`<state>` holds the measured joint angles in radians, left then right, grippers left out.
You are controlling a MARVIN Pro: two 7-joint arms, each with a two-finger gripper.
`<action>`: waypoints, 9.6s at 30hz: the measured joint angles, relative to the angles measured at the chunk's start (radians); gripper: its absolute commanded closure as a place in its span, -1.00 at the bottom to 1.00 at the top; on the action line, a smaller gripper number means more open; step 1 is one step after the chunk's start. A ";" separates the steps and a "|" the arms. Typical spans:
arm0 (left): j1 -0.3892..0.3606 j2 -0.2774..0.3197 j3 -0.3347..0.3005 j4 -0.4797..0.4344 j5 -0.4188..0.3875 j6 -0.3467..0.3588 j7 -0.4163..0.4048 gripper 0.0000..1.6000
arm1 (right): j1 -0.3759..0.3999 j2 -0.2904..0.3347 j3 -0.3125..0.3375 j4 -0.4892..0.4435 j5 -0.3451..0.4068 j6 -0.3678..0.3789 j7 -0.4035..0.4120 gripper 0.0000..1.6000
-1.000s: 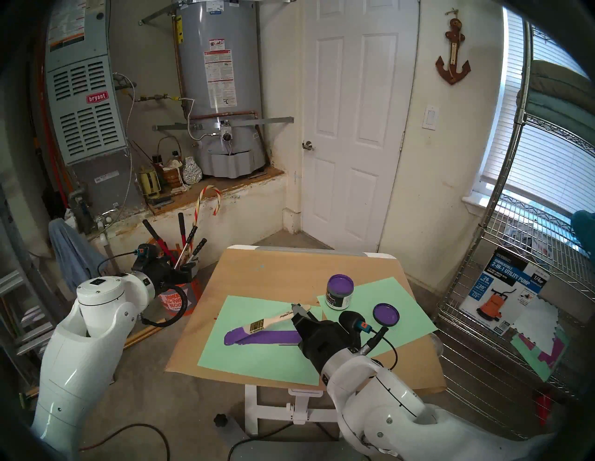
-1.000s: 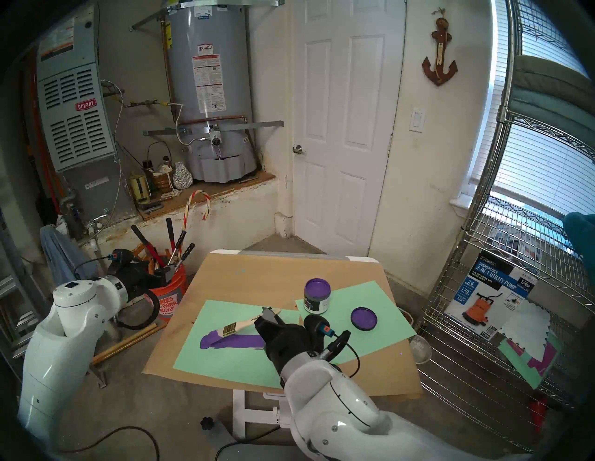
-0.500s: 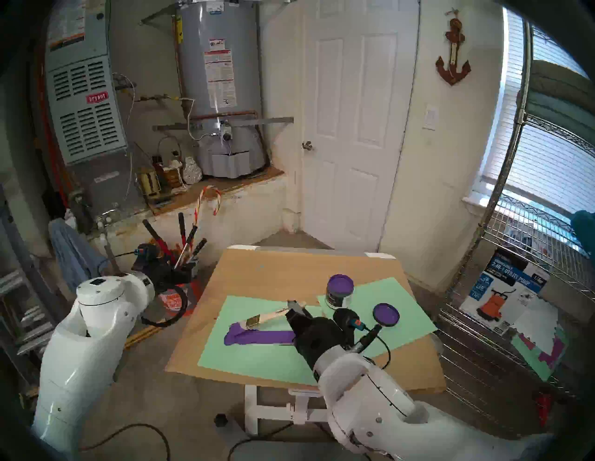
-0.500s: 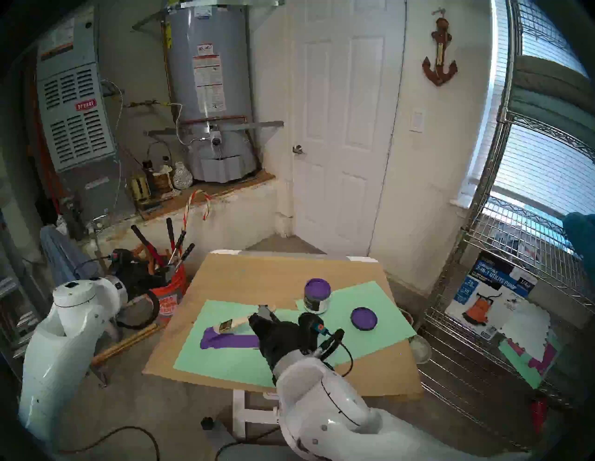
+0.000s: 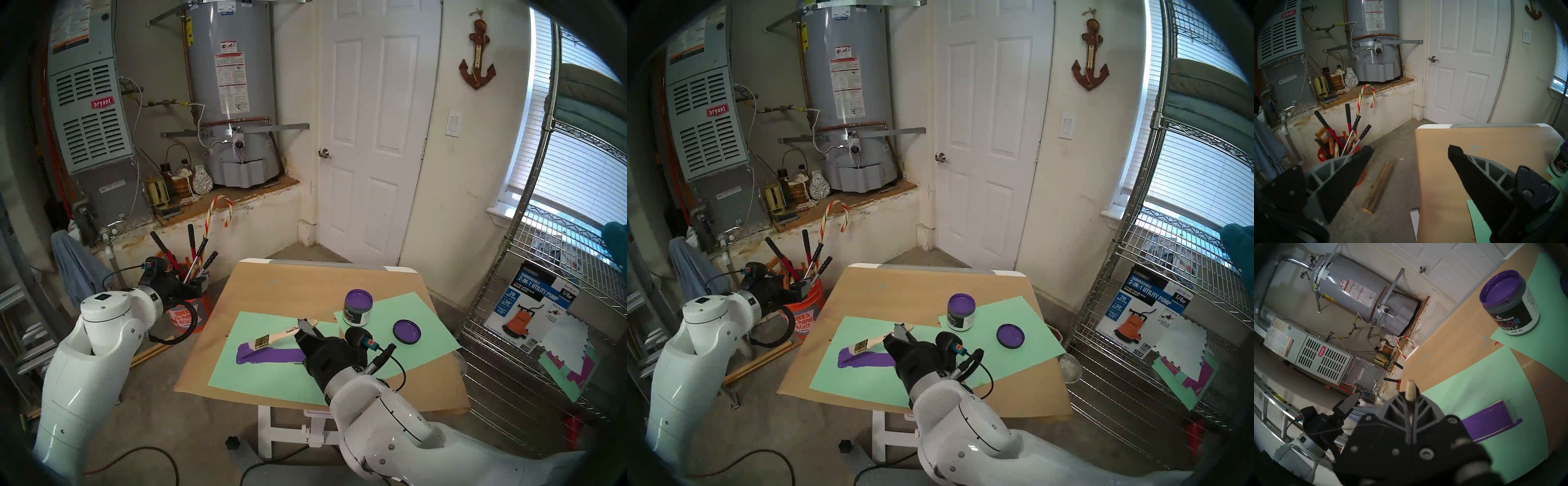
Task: Pick up brush, dip the brush into paint, and paint the wood
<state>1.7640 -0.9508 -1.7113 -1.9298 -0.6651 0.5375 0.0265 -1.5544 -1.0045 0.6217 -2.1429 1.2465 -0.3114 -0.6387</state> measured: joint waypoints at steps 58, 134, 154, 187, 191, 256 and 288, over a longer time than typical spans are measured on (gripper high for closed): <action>0.000 0.000 0.000 0.000 0.000 0.000 0.000 -1.00 | 0.027 0.156 -0.068 -0.007 -0.058 -0.102 -0.035 1.00; 0.000 0.000 0.000 0.000 0.000 0.000 0.000 -1.00 | -0.128 0.463 0.043 -0.098 -0.088 -0.212 -0.018 1.00; 0.000 0.000 0.000 0.000 0.000 0.000 0.000 -1.00 | -0.165 0.537 0.082 -0.131 -0.054 -0.256 -0.002 1.00; 0.000 0.000 0.000 0.000 0.000 0.000 0.000 -1.00 | -0.193 0.636 0.143 -0.244 0.054 -0.312 0.068 1.00; 0.000 0.000 0.000 0.000 0.000 0.000 0.000 -1.00 | -0.194 0.635 0.147 -0.252 0.074 -0.323 0.083 1.00; 0.000 0.000 0.001 0.002 0.000 0.000 -0.001 -1.00 | -0.447 0.825 0.634 -0.049 0.644 -0.641 0.240 1.00; 0.000 0.000 0.002 0.003 0.000 0.000 -0.001 -1.00 | -0.637 0.867 0.745 -0.004 0.837 -0.642 0.435 1.00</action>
<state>1.7635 -0.9505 -1.7093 -1.9270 -0.6647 0.5374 0.0256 -2.1914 -0.1372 1.3663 -2.1465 2.0833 -0.9529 -0.2042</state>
